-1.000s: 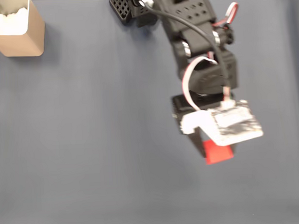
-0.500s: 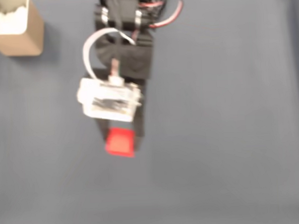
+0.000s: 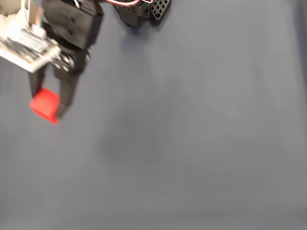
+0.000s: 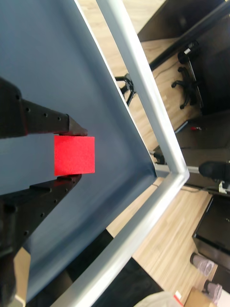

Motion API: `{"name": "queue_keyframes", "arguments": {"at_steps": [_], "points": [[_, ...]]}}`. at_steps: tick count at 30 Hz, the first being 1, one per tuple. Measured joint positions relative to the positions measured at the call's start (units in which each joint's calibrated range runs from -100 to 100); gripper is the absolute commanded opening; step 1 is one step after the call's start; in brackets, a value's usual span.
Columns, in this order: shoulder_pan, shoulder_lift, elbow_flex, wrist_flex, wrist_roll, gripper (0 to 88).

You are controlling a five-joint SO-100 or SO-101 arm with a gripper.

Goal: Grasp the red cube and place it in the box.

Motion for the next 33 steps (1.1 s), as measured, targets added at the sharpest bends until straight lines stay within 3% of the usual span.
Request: {"name": "queue_keyframes", "arguments": {"at_steps": [12, 33], "points": [[13.6, -6.6, 5.6, 0.0, 0.2, 0.0], [28.7, -15.8, 16.0, 0.0, 0.4, 0.0]]}}
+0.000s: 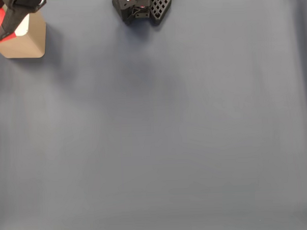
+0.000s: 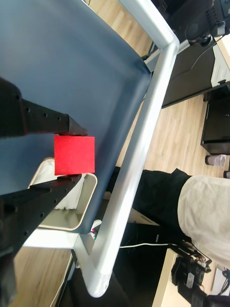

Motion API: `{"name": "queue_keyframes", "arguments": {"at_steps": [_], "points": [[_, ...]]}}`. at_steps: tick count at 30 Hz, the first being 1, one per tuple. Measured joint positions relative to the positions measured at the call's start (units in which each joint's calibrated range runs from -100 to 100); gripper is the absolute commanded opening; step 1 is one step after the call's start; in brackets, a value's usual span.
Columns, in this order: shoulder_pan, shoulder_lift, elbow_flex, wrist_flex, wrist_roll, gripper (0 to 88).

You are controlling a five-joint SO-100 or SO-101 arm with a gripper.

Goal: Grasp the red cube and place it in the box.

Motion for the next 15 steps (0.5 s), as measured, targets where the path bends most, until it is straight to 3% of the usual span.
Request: {"name": "queue_keyframes", "arguments": {"at_steps": [15], "points": [[7.3, -1.9, 3.8, 0.0, 0.0, 0.0]]}}
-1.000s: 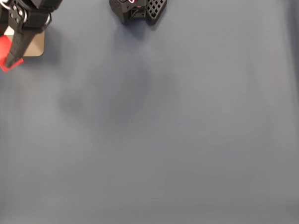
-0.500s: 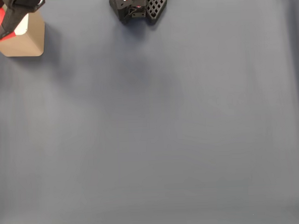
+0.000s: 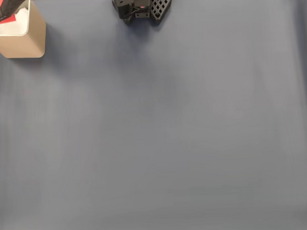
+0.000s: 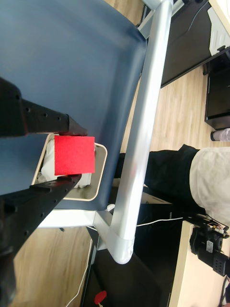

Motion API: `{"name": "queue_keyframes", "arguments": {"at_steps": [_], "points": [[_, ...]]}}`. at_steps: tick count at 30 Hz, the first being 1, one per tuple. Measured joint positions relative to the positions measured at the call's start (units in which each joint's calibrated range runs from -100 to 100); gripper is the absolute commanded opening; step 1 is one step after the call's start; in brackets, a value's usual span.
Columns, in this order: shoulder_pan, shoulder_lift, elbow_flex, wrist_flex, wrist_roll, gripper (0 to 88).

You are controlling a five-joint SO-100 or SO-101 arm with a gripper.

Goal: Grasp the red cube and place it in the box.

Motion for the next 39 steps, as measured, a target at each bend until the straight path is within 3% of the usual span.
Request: {"name": "queue_keyframes", "arguments": {"at_steps": [39], "points": [[4.5, 0.9, 3.3, -3.4, 0.0, 0.0]]}}
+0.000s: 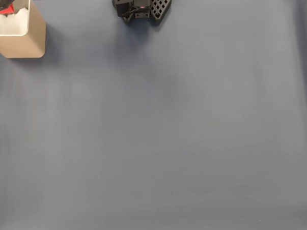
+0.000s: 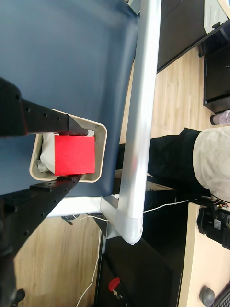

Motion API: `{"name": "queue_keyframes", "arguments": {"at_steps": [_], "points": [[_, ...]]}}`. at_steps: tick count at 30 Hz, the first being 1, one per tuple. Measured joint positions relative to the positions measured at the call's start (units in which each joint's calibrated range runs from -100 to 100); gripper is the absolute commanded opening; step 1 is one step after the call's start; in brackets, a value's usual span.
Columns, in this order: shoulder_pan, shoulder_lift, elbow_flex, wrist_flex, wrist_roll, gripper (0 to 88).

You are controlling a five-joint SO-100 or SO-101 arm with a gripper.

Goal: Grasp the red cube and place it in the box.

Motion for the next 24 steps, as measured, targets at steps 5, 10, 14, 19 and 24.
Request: {"name": "queue_keyframes", "arguments": {"at_steps": [5, 10, 14, 19, 24], "points": [[0.0, 0.0, 0.0, -0.4, 0.0, 0.0], [0.0, 0.0, 0.0, -0.9, 0.2, 0.0], [0.0, 0.0, 0.0, -0.9, 0.2, 0.2], [0.0, 0.2, 0.0, -1.3, 0.2, 3.8], [0.0, 0.2, 0.0, -2.0, 0.2, 21.0]]}}
